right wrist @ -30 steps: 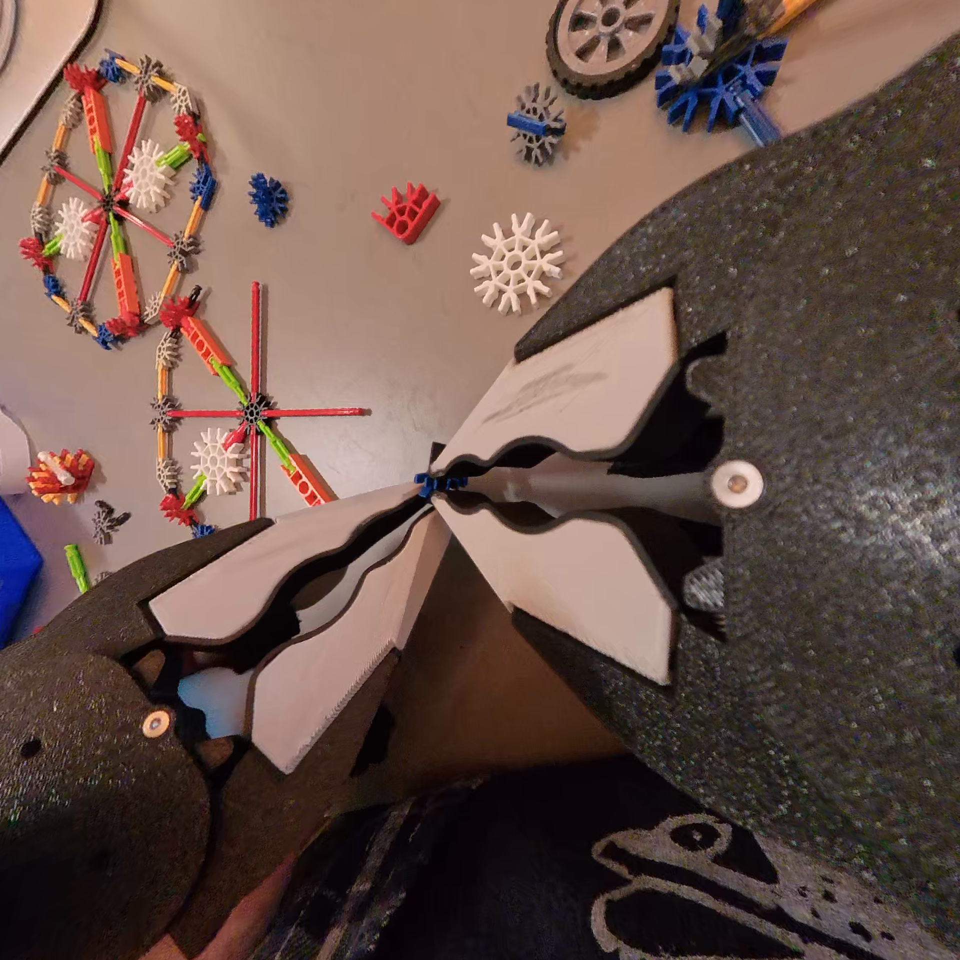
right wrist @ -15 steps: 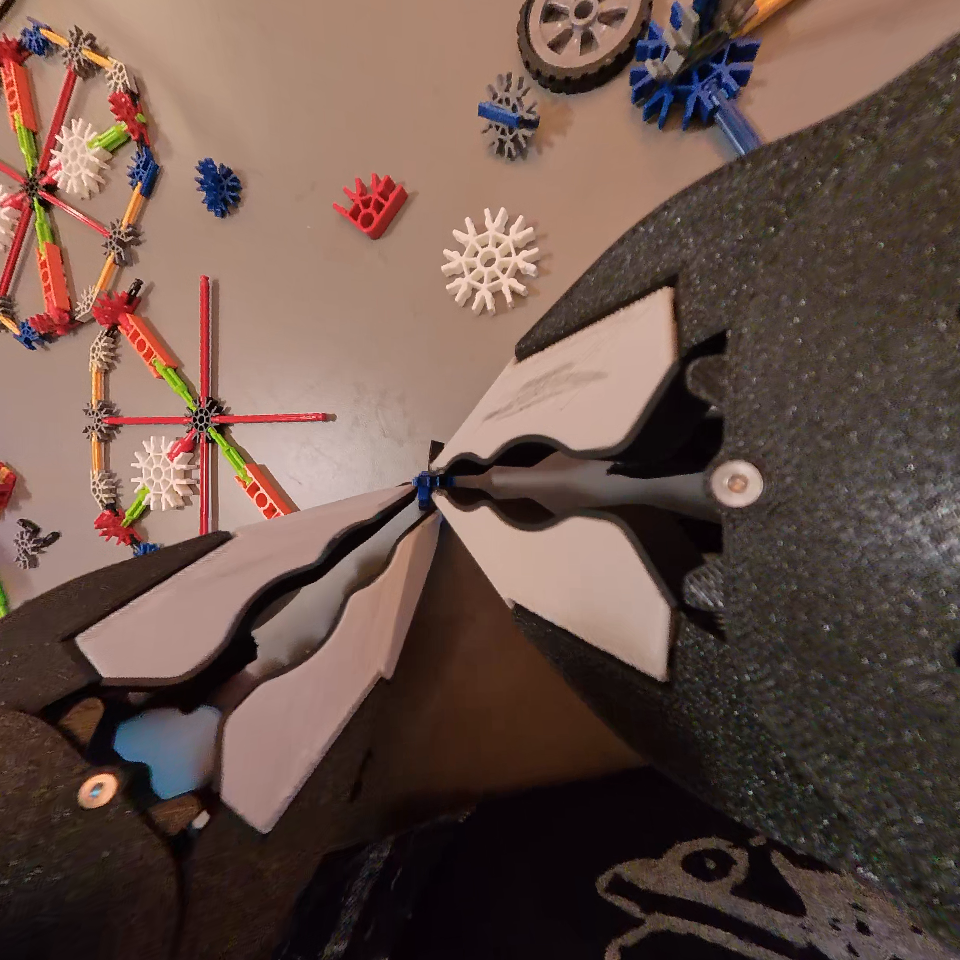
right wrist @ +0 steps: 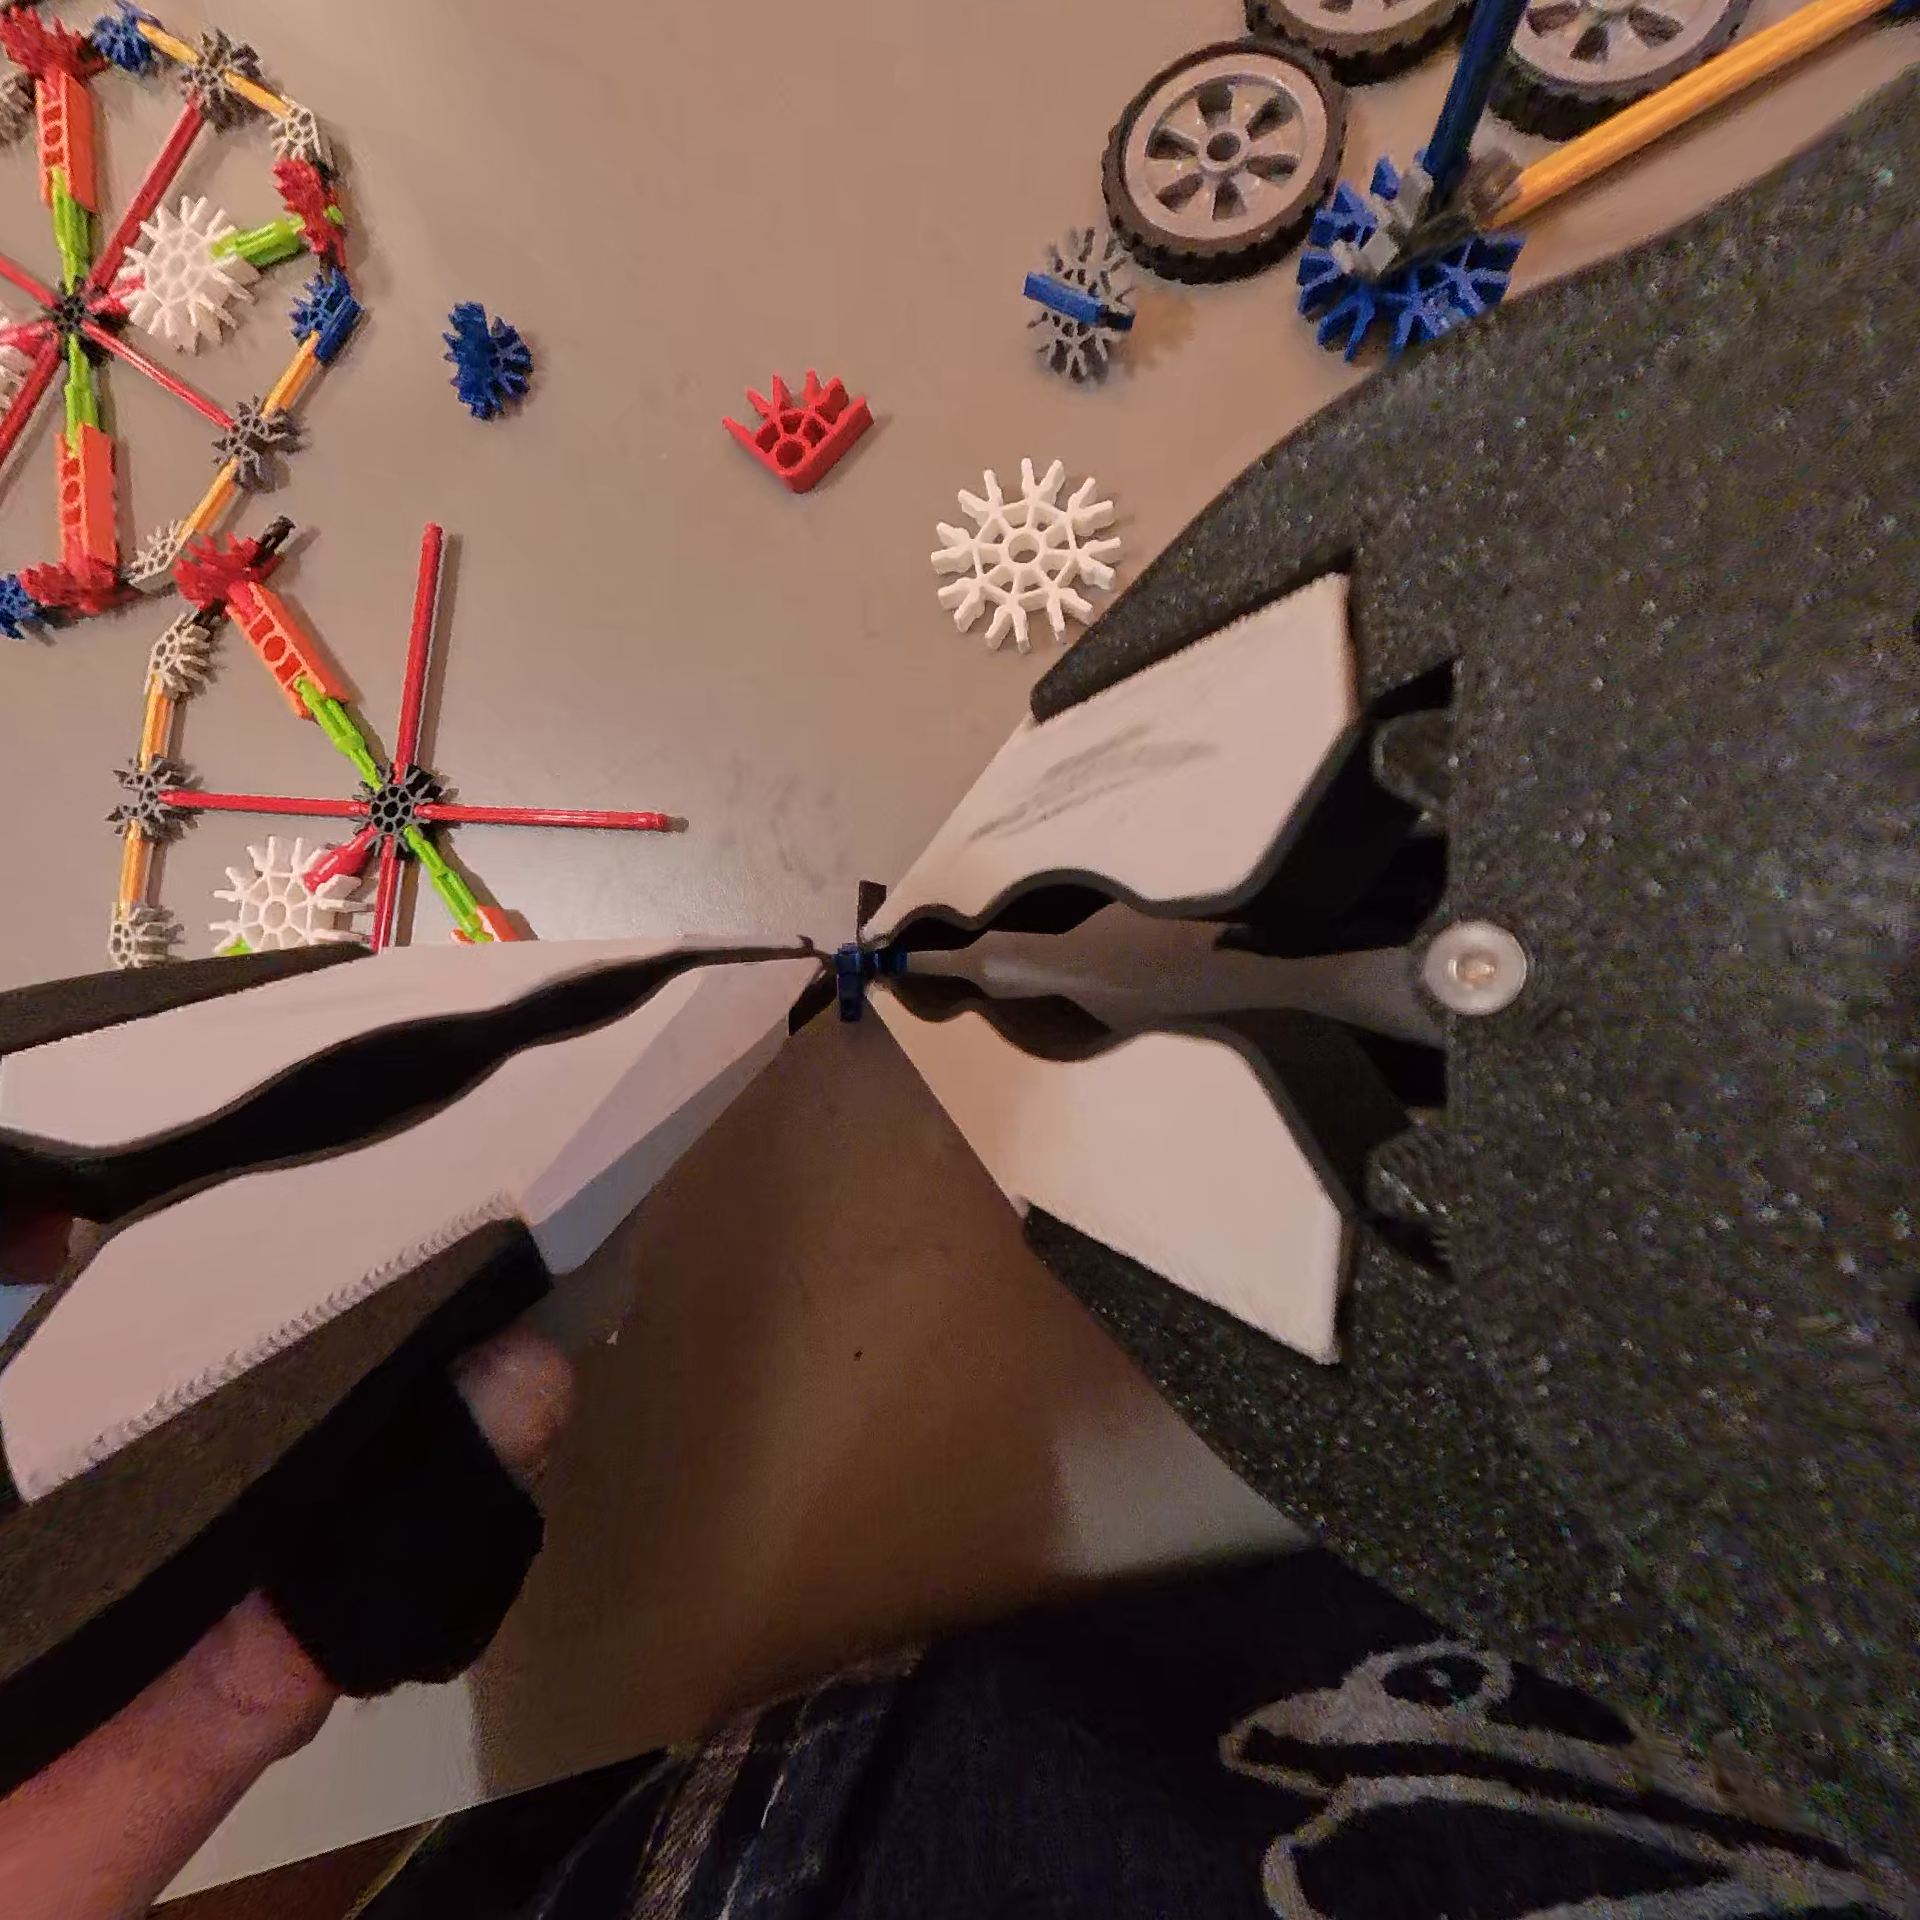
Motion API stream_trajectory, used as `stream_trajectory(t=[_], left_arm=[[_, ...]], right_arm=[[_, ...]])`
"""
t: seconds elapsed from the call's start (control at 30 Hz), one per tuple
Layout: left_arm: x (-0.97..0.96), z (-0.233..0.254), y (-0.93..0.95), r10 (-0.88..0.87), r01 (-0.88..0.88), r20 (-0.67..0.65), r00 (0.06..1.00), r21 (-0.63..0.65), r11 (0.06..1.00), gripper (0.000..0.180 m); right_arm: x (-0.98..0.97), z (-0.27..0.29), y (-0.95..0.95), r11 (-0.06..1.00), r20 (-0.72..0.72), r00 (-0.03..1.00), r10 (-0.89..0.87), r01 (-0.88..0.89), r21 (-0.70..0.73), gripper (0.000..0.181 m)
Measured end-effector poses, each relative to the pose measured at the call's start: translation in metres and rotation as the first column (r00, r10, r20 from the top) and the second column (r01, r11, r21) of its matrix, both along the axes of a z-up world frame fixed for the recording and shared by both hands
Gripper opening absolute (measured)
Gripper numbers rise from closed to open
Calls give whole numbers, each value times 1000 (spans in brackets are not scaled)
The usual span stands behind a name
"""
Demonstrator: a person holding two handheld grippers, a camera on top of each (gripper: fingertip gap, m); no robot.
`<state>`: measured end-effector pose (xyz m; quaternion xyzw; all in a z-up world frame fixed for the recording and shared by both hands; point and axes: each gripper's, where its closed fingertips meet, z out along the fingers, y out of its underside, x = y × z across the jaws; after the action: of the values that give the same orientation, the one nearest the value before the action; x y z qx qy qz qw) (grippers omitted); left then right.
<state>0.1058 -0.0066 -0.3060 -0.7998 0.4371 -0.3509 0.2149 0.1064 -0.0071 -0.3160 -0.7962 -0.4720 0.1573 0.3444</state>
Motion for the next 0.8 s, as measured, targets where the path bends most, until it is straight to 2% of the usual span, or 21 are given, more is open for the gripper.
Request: stream_trajectory(t=[0.23, 0.8], left_arm=[[-6, -1, 3, 24, -24, -35, 999, -10, 1000, 5], [-6, -1, -1, -8, 5, -51, 999, -47, 999, 0]], right_arm=[[-3, 1, 0, 1000, 68, 997, 21, -23, 20, 1], [-5, 1, 1, 999, 152, 987, 44, -47, 19, 1]])
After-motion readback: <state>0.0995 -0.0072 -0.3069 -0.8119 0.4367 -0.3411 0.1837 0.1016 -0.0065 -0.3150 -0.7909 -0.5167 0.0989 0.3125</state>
